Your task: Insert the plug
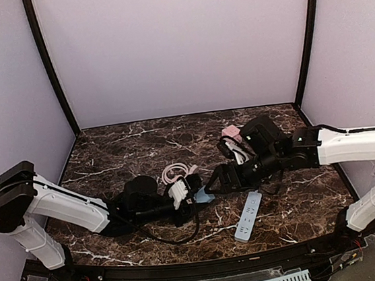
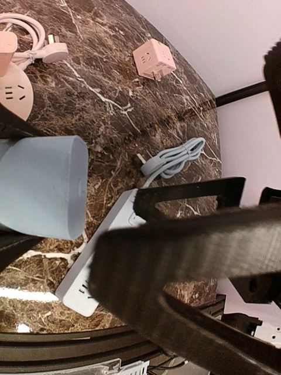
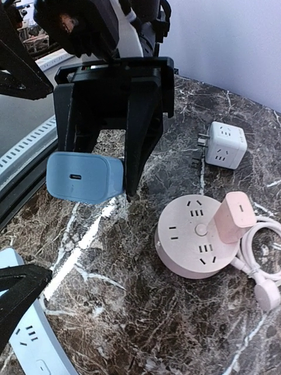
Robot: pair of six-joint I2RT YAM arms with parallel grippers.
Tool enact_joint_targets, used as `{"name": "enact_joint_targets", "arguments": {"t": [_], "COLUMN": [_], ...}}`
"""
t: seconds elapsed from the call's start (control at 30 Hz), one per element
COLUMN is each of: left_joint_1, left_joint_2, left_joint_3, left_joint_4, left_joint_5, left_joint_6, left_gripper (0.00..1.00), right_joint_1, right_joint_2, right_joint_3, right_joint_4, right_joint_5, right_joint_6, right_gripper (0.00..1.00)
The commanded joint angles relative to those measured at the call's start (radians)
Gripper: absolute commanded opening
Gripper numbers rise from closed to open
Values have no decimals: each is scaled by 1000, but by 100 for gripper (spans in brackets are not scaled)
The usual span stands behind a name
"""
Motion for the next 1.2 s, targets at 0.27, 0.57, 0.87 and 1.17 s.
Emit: {"name": "enact_joint_targets", "arguments": {"t": [0.27,0.57,0.87,1.17], "left_joint_1": [6,5,6,6], "left_joint_2": [-2,2,-16,-118], "left_joint_3": [2,9,-1,26], "left_joint_4": [64,53,35,-176], "left_joint_5": [152,130,54,-265], "left_joint_6": [-28,-18,-23,-111], "left_gripper": [1,1,58,98], "right_joint_1": [32,48,51,-4], "right_joint_2": [121,175,166,24], "right_joint_3": [73,123,126,49], "right_joint_4": [-25,-36,-62,-174], "right_joint_5": [-72,-61,-8,271], "right_joint_6": [110,139,133,100], "right_gripper": [82,39,0,0]}}
